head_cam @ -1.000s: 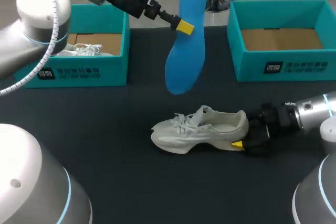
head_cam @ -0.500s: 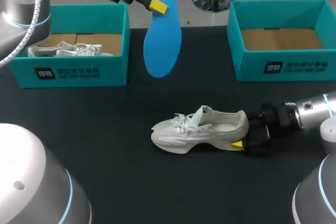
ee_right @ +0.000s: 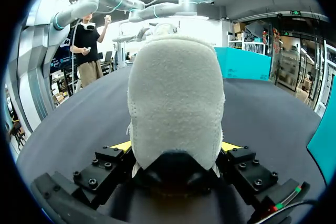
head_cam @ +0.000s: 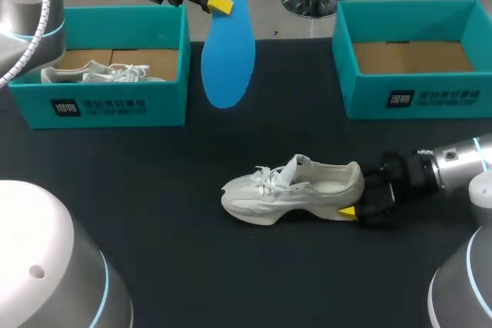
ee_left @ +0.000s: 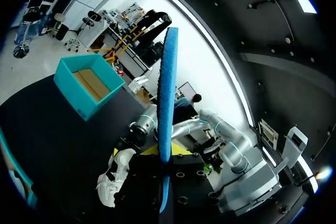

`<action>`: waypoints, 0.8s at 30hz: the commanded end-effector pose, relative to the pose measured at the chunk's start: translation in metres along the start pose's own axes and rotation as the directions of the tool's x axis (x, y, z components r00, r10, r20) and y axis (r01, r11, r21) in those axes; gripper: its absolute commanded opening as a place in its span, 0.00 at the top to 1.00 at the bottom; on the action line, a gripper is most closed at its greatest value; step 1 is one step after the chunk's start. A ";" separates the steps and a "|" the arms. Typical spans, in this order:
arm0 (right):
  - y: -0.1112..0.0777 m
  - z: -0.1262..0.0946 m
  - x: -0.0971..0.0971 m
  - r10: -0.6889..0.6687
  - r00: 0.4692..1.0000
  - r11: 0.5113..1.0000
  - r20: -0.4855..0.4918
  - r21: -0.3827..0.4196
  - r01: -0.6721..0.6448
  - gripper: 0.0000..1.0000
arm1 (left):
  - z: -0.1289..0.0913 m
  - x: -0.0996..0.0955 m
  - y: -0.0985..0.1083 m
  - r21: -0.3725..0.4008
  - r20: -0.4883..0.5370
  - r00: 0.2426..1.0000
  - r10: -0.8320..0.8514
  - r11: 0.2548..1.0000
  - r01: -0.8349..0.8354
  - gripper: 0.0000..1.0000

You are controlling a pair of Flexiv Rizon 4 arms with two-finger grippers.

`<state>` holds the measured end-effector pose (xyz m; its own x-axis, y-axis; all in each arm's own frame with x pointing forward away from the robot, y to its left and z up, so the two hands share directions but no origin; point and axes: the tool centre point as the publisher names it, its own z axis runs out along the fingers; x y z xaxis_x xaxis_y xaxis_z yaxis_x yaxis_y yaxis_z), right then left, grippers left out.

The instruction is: Take the shoe out of the shoebox, open the shoe tongue, remove and reinsert the insole, then place the shoe into the shoebox

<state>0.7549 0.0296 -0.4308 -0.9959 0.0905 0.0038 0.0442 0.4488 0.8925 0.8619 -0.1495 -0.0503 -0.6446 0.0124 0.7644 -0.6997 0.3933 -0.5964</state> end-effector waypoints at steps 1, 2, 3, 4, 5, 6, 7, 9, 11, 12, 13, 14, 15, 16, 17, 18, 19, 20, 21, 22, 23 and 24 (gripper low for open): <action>-0.001 0.003 -0.001 0.000 1.000 1.000 0.000 0.003 0.000 1.00 | 0.001 0.001 0.000 0.001 0.002 1.000 0.000 1.000 0.000 1.00; -0.001 0.003 -0.001 0.000 1.000 1.000 0.000 0.003 0.000 0.67 | 0.001 0.001 0.000 0.001 0.002 1.000 0.000 1.000 0.000 1.00; -0.001 0.002 0.000 0.001 1.000 1.000 -0.001 0.004 -0.001 0.00 | 0.001 0.001 0.000 0.001 0.002 1.000 0.000 1.000 0.000 1.00; 0.000 0.001 0.000 0.002 1.000 1.000 0.007 0.014 -0.003 0.00 | 0.001 0.001 0.000 0.001 0.002 1.000 0.000 1.000 0.000 1.00; 0.000 0.000 0.001 0.002 1.000 1.000 0.010 0.017 -0.002 0.00 | 0.001 0.001 0.000 0.001 0.002 1.000 0.000 1.000 0.000 1.00; 0.001 -0.002 0.002 0.006 1.000 1.000 0.021 0.026 -0.006 0.00 | 0.001 0.001 0.000 0.001 0.002 1.000 0.000 1.000 0.000 1.00; 0.002 -0.005 0.003 0.005 0.999 1.000 0.036 0.030 -0.006 0.00 | 0.001 0.001 0.000 0.001 0.002 1.000 0.000 1.000 0.000 1.00; 0.004 -0.011 0.004 0.000 0.998 0.999 0.058 0.050 -0.003 0.00 | 0.001 0.001 0.000 0.001 0.002 1.000 0.000 1.000 0.000 1.00; 0.006 -0.017 0.005 -0.006 0.997 0.999 0.076 0.049 0.002 0.00 | 0.001 0.001 0.000 0.001 0.002 1.000 0.000 1.000 0.000 1.00; 0.007 -0.020 0.005 -0.011 0.997 0.998 0.079 0.063 0.006 0.00 | 0.001 0.001 0.000 0.001 0.002 1.000 0.000 1.000 0.000 1.00; 0.009 -0.023 0.005 -0.011 0.997 0.997 0.082 0.081 0.004 0.00 | 0.001 0.001 0.000 0.001 0.002 1.000 0.000 1.000 0.000 1.00; 0.010 -0.027 0.005 -0.014 0.996 0.996 0.086 0.084 0.007 0.00 | 0.001 0.001 0.000 0.001 0.002 1.000 0.000 1.000 0.000 1.00; 0.012 -0.031 0.004 -0.019 0.996 0.996 0.090 0.094 0.010 0.00 | 0.001 0.001 0.000 0.001 0.002 1.000 0.000 1.000 0.000 1.00; 0.013 -0.035 0.004 -0.016 0.995 0.993 0.094 0.116 0.005 0.00 | 0.001 0.001 0.000 0.001 0.002 1.000 0.000 1.000 0.000 1.00; 0.015 -0.039 0.004 -0.016 0.995 0.991 0.096 0.136 0.003 0.00 | 0.001 0.001 0.000 0.001 0.002 1.000 0.000 1.000 0.000 1.00; 0.017 -0.044 0.005 -0.015 0.995 0.987 0.104 0.162 -0.002 0.00 | 0.001 0.001 0.000 0.001 0.002 1.000 0.000 1.000 0.000 1.00; 0.019 -0.050 0.005 -0.014 0.993 0.981 0.113 0.194 -0.009 0.00 | 0.001 0.001 0.000 0.001 0.002 1.000 0.000 1.000 0.000 1.00; 0.021 -0.057 0.006 -0.019 0.993 0.976 0.120 0.216 -0.008 0.00 | 0.001 0.001 0.000 0.001 0.002 1.000 0.000 1.000 0.000 1.00; 0.024 -0.063 0.007 -0.024 0.991 0.971 0.128 0.239 -0.007 0.00 | 0.001 0.001 0.000 0.001 0.002 1.000 0.000 1.000 0.000 1.00; 0.027 -0.069 0.008 -0.025 0.991 0.963 0.135 0.270 -0.012 0.00 | 0.001 0.001 0.000 0.001 0.002 1.000 0.000 1.000 0.000 1.00; 0.029 -0.075 0.009 -0.031 0.989 0.956 0.141 0.294 -0.012 0.00 | 0.001 0.001 0.000 0.001 0.002 1.000 0.000 1.000 0.000 1.00; 0.033 -0.082 0.010 -0.041 0.988 0.945 0.147 0.326 -0.010 0.00 | 0.001 0.001 0.000 0.001 0.002 1.000 0.000 1.000 0.000 1.00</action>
<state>0.7556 -0.0147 -0.3936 -0.9770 0.1941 -0.0884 0.0536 0.6245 0.7792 0.8616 -0.1508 -0.0487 -0.6443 0.0099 0.7647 -0.7001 0.3948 -0.5950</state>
